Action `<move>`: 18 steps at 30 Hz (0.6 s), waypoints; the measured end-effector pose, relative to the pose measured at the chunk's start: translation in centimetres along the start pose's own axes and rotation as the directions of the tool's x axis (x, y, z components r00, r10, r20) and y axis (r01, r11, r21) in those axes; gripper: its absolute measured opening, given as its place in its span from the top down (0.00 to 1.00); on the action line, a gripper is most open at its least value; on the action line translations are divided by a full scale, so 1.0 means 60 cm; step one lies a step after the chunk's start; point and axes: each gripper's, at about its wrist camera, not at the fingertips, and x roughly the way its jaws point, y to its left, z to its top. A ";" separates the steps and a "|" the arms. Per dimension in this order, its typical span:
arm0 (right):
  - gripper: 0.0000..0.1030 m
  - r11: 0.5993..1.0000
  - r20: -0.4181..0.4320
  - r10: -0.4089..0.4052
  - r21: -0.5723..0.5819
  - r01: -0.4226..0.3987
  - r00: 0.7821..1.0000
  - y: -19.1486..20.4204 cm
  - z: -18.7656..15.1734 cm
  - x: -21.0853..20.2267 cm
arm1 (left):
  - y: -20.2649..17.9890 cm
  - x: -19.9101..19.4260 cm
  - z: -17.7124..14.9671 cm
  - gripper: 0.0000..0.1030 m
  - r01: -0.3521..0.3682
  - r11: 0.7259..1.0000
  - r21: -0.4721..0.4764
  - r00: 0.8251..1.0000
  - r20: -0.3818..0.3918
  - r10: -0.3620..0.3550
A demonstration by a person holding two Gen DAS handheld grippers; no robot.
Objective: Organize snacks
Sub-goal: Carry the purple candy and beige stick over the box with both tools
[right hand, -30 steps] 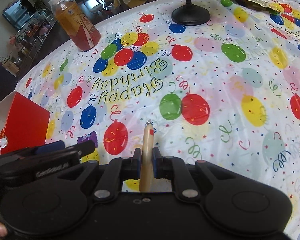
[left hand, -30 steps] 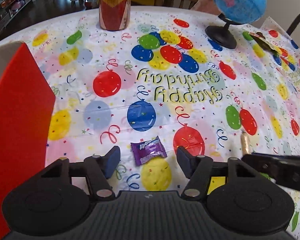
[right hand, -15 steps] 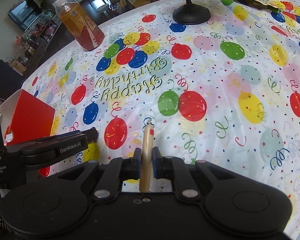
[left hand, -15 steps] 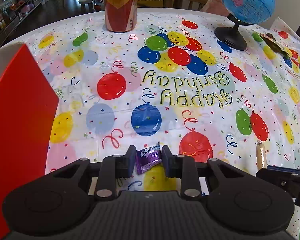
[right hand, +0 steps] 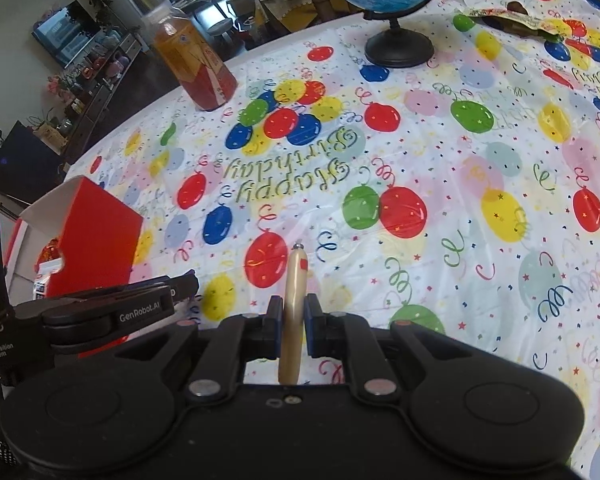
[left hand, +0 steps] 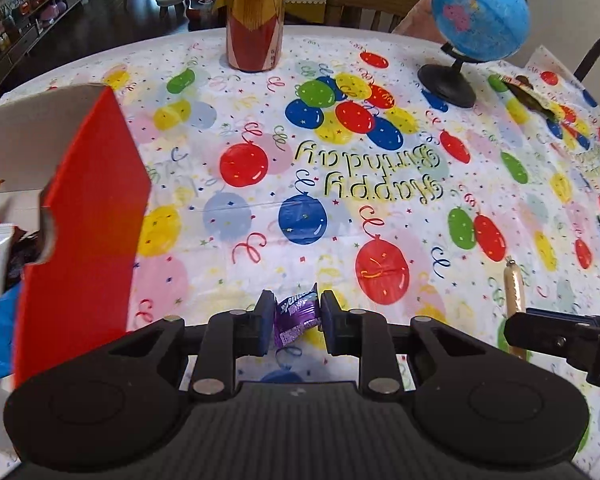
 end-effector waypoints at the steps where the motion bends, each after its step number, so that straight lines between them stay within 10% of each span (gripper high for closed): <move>1: 0.91 1.000 0.005 0.003 -0.004 -0.003 1.000 0.006 -0.001 -0.005 | 0.004 -0.009 -0.001 0.77 0.003 1.000 -0.004 1.000 0.001 -0.003; 18: 0.91 0.993 0.085 0.075 -0.100 -0.066 0.994 0.170 -0.003 -0.066 | 0.110 -0.181 -0.003 0.77 0.049 0.999 -0.002 0.991 0.126 -0.049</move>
